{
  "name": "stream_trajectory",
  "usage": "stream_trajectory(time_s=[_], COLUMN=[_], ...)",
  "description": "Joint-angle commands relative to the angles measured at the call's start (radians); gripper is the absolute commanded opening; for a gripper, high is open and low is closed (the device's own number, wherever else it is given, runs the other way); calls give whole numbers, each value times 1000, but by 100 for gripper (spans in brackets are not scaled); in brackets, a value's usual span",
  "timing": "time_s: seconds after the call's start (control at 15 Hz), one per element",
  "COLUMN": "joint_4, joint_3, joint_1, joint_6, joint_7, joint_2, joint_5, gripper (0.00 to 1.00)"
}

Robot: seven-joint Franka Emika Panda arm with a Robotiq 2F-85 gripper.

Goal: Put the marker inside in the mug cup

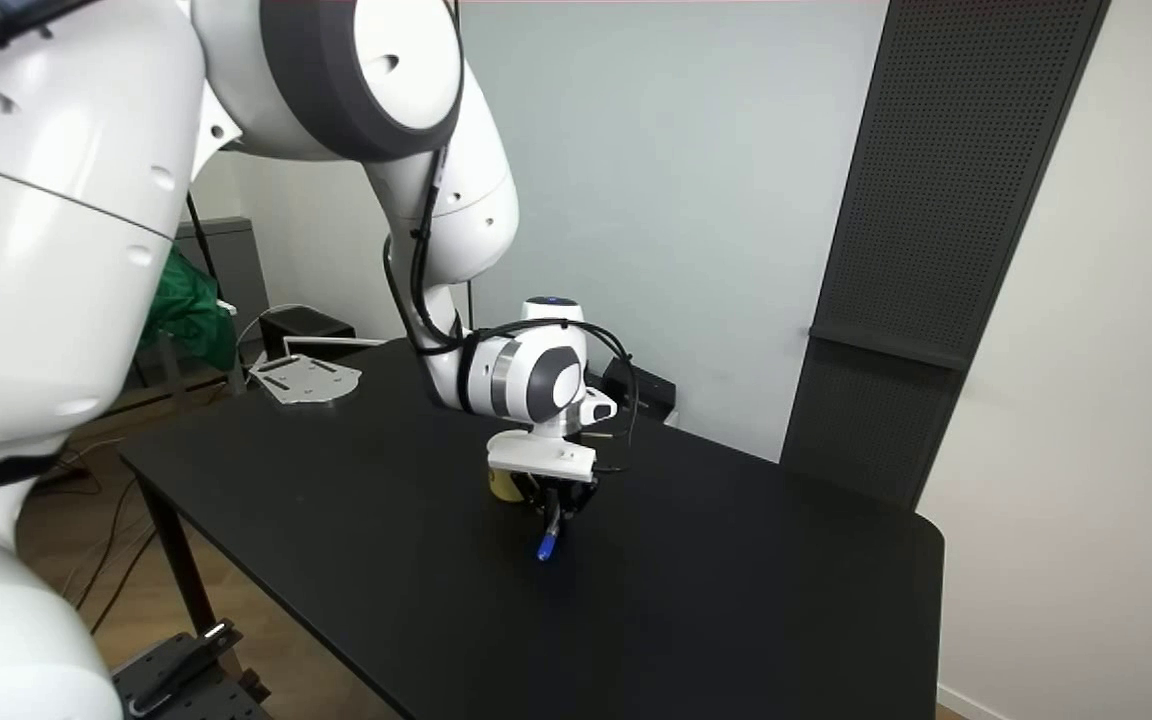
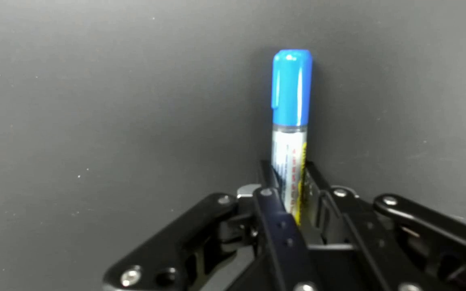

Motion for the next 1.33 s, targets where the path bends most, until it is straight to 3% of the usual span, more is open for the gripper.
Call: stream_trajectory(time_s=[0.0,0.27,0.6,0.93,1.27], joint_4=[-19,-4,94,291,479], joint_3=[19,5,22,59,98], joint_1=[-23,-11,-6,24,62], joint_6=[-85,-292,-559,-793,-906], joint_7=[-1,6,-8,-15,-39], joint_2=[-81,-190,-270,-214,-89], joint_5=[18,-4,0,-12,-3], gripper=[5,5,5,5,5])
